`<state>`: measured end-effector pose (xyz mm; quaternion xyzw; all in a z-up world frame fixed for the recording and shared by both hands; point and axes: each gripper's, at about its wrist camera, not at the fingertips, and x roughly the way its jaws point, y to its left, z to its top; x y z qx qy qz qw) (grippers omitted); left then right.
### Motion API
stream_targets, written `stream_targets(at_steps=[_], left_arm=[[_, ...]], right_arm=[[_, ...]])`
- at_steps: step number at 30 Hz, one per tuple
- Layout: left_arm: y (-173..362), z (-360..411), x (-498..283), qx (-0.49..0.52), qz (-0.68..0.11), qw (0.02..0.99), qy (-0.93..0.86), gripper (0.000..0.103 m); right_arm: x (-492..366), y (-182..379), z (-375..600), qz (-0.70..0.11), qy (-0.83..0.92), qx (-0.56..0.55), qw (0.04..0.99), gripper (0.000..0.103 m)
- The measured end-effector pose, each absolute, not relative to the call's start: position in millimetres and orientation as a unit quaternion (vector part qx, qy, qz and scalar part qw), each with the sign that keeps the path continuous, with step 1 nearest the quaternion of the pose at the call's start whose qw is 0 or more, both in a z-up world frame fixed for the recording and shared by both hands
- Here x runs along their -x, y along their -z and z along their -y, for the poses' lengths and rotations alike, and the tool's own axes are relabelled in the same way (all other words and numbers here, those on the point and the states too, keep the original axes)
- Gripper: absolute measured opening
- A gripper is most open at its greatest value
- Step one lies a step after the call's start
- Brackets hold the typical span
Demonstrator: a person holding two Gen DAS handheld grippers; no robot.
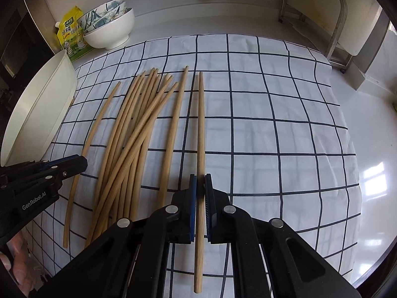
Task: Organize utensils
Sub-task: 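Carry the chopstick with the right tool into the white basin and release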
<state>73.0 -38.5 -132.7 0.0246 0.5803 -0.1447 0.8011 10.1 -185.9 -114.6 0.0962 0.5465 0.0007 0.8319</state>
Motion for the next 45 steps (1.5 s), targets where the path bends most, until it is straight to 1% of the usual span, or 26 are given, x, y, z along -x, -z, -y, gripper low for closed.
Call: stream_targets(at_steps=[9, 16, 20, 27, 32, 38, 45], left_arm=[[82, 23, -69, 0.01, -0.549, 0.822, 0.153, 0.007], [28, -35, -87, 0.043, -0.497, 0.858, 0.123, 0.007], [14, -77, -100, 0.053, -0.485, 0.869, 0.087, 0.007], [26, -150, -123, 0.053, -0.484, 0.873, 0.024, 0.007], [40, -182, -143, 0.045, -0.493, 0.869, 0.003, 0.007], [63, -201, -158, 0.039, -0.517, 0.855, 0.001, 0.007], [90, -205, -164, 0.03, -0.545, 0.838, 0.01, 0.007]], right_arm=[[-17, 65, 173, -0.513, -0.022, -0.109, 0.851, 0.006], [-45, 20, 122, -0.482, -0.074, -0.098, 0.868, 0.006], [-72, 5, 77, -0.47, -0.118, -0.091, 0.87, 0.006], [-118, 1, -5, -0.469, -0.18, -0.075, 0.861, 0.006], [-143, 14, -51, -0.484, -0.205, -0.071, 0.848, 0.006], [-157, 36, -80, -0.512, -0.207, -0.078, 0.83, 0.006], [-162, 57, -87, -0.537, -0.193, -0.075, 0.818, 0.006]])
